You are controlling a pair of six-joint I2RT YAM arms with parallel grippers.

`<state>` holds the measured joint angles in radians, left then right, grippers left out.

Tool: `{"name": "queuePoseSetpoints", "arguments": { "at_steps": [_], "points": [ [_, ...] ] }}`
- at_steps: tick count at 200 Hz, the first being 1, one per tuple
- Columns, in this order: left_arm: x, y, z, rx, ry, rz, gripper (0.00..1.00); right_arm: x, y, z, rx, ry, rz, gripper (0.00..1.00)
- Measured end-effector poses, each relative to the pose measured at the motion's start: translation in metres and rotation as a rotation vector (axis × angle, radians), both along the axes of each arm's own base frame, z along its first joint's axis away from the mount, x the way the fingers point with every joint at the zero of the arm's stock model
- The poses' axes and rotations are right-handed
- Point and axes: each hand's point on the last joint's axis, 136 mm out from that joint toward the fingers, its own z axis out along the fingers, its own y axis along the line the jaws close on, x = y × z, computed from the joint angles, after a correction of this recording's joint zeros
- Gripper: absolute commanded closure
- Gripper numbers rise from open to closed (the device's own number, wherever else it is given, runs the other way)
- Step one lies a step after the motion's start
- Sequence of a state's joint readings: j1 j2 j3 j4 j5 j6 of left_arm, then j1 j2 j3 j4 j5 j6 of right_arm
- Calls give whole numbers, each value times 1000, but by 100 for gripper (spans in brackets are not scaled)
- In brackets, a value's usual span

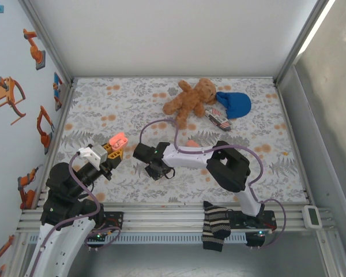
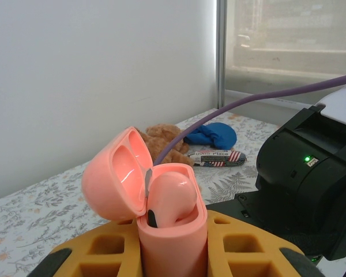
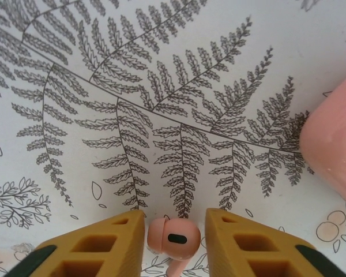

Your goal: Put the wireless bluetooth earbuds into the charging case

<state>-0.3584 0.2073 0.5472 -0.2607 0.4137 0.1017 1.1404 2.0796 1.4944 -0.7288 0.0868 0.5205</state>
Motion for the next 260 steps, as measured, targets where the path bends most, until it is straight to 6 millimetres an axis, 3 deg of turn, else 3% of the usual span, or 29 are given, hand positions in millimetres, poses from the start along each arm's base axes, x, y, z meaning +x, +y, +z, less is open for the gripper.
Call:
{"name": "queuePoseSetpoints", "arguments": {
  "at_steps": [40, 109, 185, 225, 260],
  "points": [
    [0, 0, 0, 0, 0, 0, 100, -1, 0, -2, -1, 9, 3, 65],
    [0, 0, 0, 0, 0, 0, 100, -4, 1, -2, 5, 22, 5, 76],
    [0, 0, 0, 0, 0, 0, 100, 1, -2, 3, -4, -8, 0, 78],
    [0, 0, 0, -1, -1, -3, 100, 9, -10, 33, 29, -74, -12, 79],
    [2, -2, 1, -5, 2, -9, 100, 25, -20, 88, 128, -184, -40, 80]
  ]
}}
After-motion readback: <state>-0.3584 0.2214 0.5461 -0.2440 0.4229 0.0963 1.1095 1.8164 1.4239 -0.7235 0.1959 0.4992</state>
